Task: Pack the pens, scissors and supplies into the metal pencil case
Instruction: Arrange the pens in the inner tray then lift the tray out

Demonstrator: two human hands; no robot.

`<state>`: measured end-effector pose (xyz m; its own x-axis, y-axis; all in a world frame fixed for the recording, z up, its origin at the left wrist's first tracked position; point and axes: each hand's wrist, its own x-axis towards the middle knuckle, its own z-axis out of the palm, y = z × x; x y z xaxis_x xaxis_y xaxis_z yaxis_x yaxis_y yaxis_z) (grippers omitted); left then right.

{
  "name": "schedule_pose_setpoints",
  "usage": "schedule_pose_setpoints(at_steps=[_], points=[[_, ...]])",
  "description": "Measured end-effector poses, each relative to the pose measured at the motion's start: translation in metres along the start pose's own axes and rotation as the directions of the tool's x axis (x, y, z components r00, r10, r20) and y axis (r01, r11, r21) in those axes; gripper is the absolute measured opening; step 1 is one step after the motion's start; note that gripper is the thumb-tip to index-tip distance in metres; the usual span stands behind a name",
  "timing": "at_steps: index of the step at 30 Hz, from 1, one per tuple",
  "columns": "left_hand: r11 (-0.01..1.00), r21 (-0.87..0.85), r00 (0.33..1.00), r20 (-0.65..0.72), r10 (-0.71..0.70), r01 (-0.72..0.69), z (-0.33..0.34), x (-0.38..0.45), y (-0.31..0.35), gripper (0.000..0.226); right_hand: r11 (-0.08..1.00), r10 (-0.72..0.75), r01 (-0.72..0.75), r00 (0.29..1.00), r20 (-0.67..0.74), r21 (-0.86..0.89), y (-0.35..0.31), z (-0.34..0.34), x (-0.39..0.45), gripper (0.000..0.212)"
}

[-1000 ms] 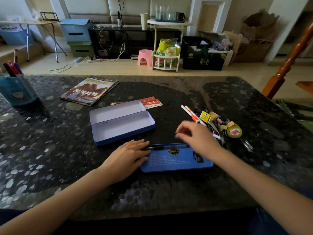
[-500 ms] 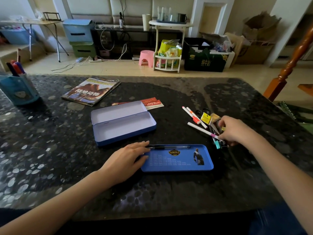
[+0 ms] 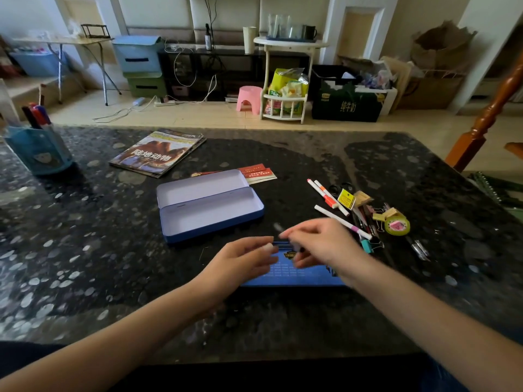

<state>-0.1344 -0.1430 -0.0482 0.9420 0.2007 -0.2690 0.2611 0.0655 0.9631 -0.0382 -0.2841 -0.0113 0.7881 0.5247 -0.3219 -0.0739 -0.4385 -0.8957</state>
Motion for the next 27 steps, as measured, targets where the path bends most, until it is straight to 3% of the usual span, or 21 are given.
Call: schedule_pose_setpoints(at_steps=[2,4,7,9,11,12,14,18,21,24,27], points=[[0.979,-0.193,0.995,0.081,-0.051,0.066,0.001,-0.004,0.002,0.028,1.000,-0.015,0.014,0.997,0.077,0.005,0.005,0.015,-0.005,0.014],[0.971,-0.230,0.993,0.113,-0.039,0.064,0.000,-0.010,0.001,0.033,1.000,-0.008,0.010,0.990,0.142,-0.017,0.006,0.019,-0.006,0.013],[0.990,-0.138,0.998,0.056,-0.030,0.038,-0.002,-0.010,-0.004,0.030,0.999,0.003,0.009,0.972,0.235,-0.049,0.007,0.017,-0.004,0.014],[0.988,-0.146,0.999,-0.008,-0.052,0.050,-0.006,-0.004,-0.004,0.023,0.984,-0.097,0.127,0.971,0.219,-0.127,0.009,0.012,0.000,0.015],[0.999,-0.046,0.996,-0.084,-0.019,0.015,-0.010,0.001,-0.002,0.020,0.884,-0.250,0.293,0.955,0.161,-0.364,0.011,0.003,0.007,0.021],[0.996,0.088,0.991,-0.128,0.036,-0.025,-0.013,0.004,-0.003,0.020,0.796,-0.309,0.345,0.938,0.158,-0.496,0.012,-0.002,0.011,0.022],[0.927,0.364,0.974,-0.161,0.159,-0.091,-0.019,0.008,-0.007,0.019,0.678,-0.338,0.369,0.925,0.176,-0.636,0.015,-0.008,0.016,0.019],[0.790,0.588,0.965,-0.058,0.255,-0.174,-0.022,0.012,-0.020,0.015,0.592,-0.335,0.381,0.918,0.214,-0.711,0.029,-0.004,0.026,0.012],[0.556,0.794,0.939,0.051,0.340,-0.244,-0.029,0.016,-0.027,0.013,0.551,-0.287,0.334,0.936,0.203,-0.765,0.036,-0.003,0.031,0.009],[0.427,0.866,0.918,0.085,0.388,-0.260,-0.040,0.021,-0.030,0.016,0.588,-0.243,0.262,0.960,0.142,-0.765,0.041,-0.005,0.033,0.013],[0.374,0.878,0.891,0.118,0.438,-0.300,-0.043,0.025,-0.033,0.026,0.590,-0.274,0.255,0.956,0.107,-0.766,0.042,-0.003,0.034,0.013]])
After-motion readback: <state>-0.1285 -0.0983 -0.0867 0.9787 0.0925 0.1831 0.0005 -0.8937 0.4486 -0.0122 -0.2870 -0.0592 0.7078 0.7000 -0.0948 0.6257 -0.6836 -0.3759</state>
